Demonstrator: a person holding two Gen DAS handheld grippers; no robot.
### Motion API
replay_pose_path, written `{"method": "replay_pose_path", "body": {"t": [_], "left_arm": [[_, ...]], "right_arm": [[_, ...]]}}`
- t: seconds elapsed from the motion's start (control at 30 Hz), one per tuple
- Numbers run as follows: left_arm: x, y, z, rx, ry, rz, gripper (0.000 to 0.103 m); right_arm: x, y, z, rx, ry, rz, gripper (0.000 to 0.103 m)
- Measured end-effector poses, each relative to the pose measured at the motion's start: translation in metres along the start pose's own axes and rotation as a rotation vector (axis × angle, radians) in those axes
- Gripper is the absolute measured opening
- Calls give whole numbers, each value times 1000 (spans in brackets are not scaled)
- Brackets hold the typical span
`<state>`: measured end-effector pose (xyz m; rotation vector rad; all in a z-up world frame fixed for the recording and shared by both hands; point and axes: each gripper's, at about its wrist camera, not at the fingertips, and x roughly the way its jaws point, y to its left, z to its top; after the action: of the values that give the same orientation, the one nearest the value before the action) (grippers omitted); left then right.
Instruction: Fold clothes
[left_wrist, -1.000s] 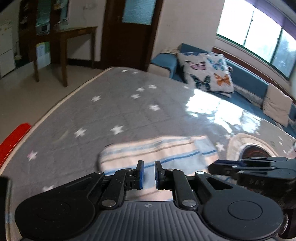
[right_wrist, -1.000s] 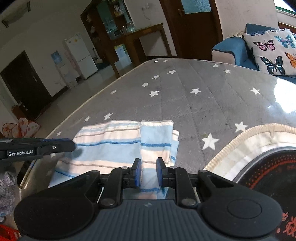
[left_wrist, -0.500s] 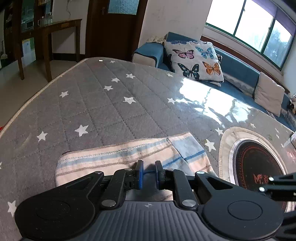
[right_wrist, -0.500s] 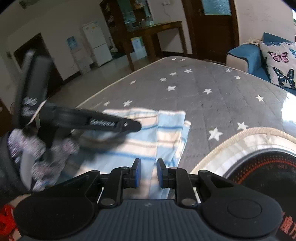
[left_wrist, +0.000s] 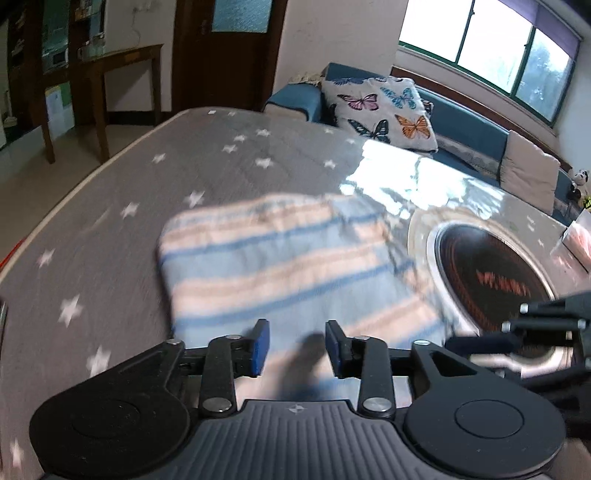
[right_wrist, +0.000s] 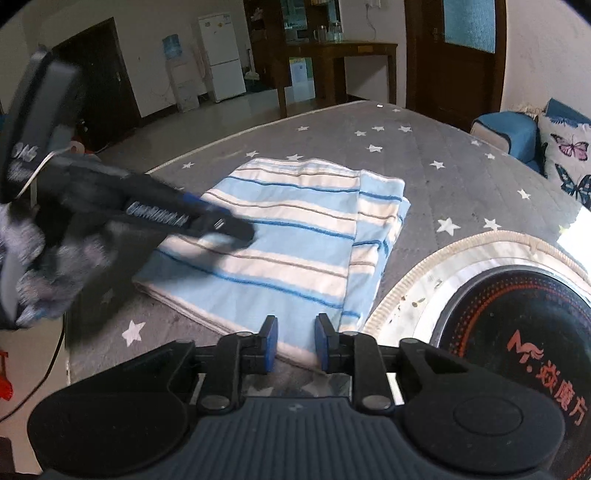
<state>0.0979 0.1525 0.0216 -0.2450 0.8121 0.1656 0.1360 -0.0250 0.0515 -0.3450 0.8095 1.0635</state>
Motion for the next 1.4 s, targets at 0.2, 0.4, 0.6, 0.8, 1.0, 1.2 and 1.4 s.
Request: {"method": "replay_pose_path", "body": {"t": [0.2,0.4,0.6,0.8,1.0,1.2,1.4], "left_arm": [[-27,-3,-28,-23,-27,31,62],[-40,-14,-47,-5,-39,62,83],[-47,-19,-57,-4,-48,94,93],[-52,-22,-67,1,-59,129,102],[-53,-17,-77,-38,-46,145,103],[-54,-13,-82,-73,-40,150,103],[-54,-12,-89,-90,-31,160,103]], "right_arm": [[-12,7,-10,21,-27,-14,40],[-19,12,-29,48,-36,-50,51],[-27,15,-42,75,-57,-80,64],[-29,21,-51,91,-79,-116,85],[-27,26,-57,123,-80,-108,97],[-27,33,-60,124,-87,-122,100],[-29,39,-63,136,-104,-132,103]]}}
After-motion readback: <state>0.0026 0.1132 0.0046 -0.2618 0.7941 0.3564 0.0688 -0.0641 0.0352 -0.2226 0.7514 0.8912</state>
